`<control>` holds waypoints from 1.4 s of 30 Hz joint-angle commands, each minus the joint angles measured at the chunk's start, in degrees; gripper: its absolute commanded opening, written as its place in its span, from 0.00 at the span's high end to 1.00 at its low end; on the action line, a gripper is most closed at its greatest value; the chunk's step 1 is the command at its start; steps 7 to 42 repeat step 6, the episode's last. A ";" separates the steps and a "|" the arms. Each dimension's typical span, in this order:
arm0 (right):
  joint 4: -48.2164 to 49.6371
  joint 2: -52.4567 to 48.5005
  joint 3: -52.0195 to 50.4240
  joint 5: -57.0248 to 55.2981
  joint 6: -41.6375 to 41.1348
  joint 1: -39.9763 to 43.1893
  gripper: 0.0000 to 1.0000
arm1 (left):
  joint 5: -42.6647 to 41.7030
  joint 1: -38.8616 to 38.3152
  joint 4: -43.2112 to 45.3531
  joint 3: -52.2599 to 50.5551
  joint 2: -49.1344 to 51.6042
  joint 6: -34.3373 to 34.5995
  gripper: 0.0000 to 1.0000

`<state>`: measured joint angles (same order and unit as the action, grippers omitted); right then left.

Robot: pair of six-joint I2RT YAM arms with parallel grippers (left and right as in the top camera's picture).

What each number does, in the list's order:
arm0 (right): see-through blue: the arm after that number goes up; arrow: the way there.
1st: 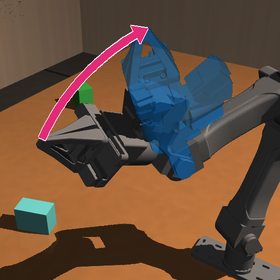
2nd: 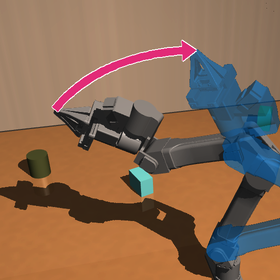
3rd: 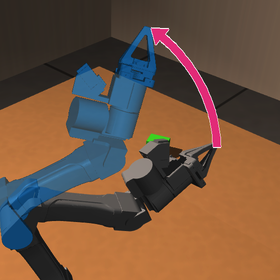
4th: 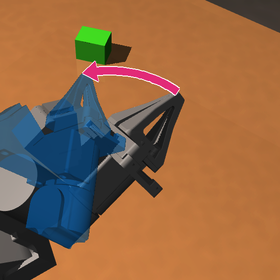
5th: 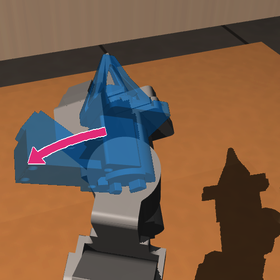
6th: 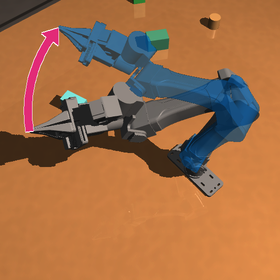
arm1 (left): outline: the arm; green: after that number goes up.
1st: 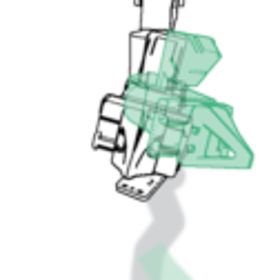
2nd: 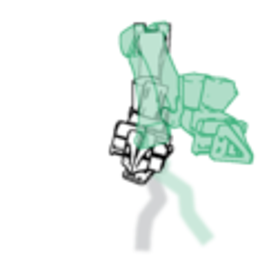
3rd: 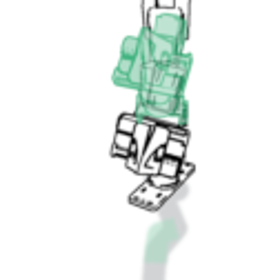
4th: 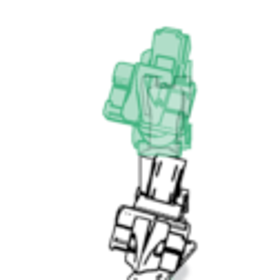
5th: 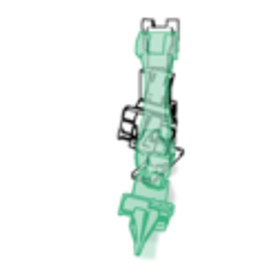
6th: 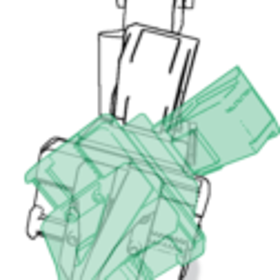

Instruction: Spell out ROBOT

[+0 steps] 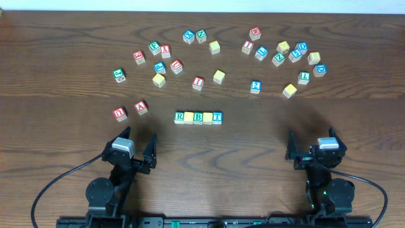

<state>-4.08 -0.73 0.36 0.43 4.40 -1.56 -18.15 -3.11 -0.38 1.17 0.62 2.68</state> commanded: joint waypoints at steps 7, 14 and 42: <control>-0.28 0.44 -0.04 0.37 -0.70 0.39 0.01 | -1.77 -0.22 -2.14 -0.90 -0.44 -0.94 0.25; -0.28 0.44 -0.04 0.37 -0.70 0.39 0.01 | -1.77 -0.22 -2.14 -0.90 -0.44 -0.94 0.25; -0.28 0.44 -0.04 0.37 -0.70 0.39 0.01 | -1.77 -0.22 -2.14 -0.90 -0.44 -0.94 0.25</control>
